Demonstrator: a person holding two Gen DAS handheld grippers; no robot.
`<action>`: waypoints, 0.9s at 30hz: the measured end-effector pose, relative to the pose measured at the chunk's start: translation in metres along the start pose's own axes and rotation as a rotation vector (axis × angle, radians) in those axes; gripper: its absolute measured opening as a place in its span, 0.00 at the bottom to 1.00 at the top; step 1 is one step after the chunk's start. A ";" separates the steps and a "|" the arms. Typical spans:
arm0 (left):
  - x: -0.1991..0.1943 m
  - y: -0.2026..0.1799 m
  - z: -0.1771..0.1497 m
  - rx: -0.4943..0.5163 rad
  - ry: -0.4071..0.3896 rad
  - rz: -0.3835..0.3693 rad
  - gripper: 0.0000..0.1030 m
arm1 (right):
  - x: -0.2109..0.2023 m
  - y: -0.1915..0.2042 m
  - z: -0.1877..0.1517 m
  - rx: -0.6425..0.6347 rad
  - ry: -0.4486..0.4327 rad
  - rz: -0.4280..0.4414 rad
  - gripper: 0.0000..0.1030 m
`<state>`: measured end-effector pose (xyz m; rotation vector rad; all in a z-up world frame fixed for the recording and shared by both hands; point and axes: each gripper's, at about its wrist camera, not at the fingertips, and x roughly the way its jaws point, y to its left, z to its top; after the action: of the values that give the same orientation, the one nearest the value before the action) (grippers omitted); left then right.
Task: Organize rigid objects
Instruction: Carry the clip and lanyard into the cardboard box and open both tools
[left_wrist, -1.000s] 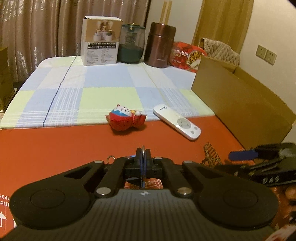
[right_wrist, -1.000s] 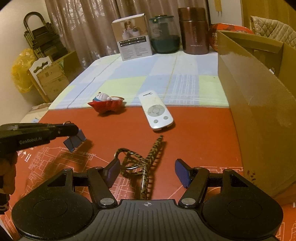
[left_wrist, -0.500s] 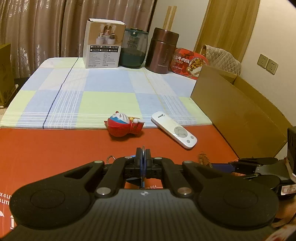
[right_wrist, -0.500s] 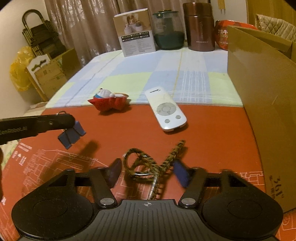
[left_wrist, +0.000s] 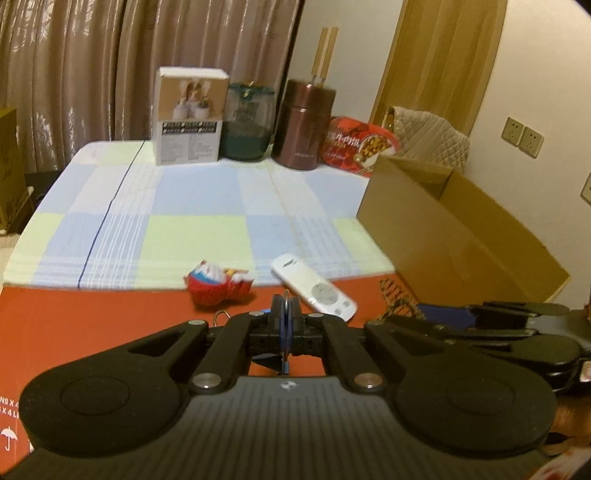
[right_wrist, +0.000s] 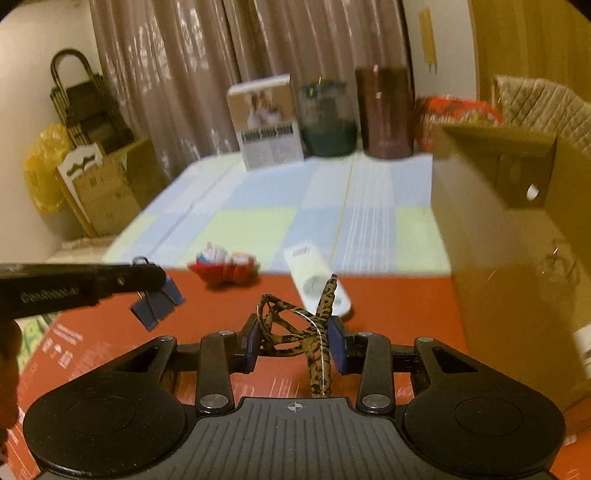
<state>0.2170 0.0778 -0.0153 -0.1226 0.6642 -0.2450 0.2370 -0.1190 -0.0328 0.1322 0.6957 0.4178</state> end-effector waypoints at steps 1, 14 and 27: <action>-0.001 -0.004 0.003 0.002 -0.006 -0.004 0.00 | -0.008 -0.001 0.005 -0.002 -0.024 -0.002 0.34; -0.008 -0.101 0.058 0.088 -0.104 -0.176 0.00 | -0.109 -0.076 0.063 0.092 -0.248 -0.147 0.34; 0.052 -0.216 0.066 0.211 -0.038 -0.390 0.00 | -0.140 -0.194 0.039 0.325 -0.161 -0.267 0.34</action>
<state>0.2579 -0.1421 0.0468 -0.0530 0.5686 -0.6845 0.2298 -0.3523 0.0305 0.3711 0.6079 0.0348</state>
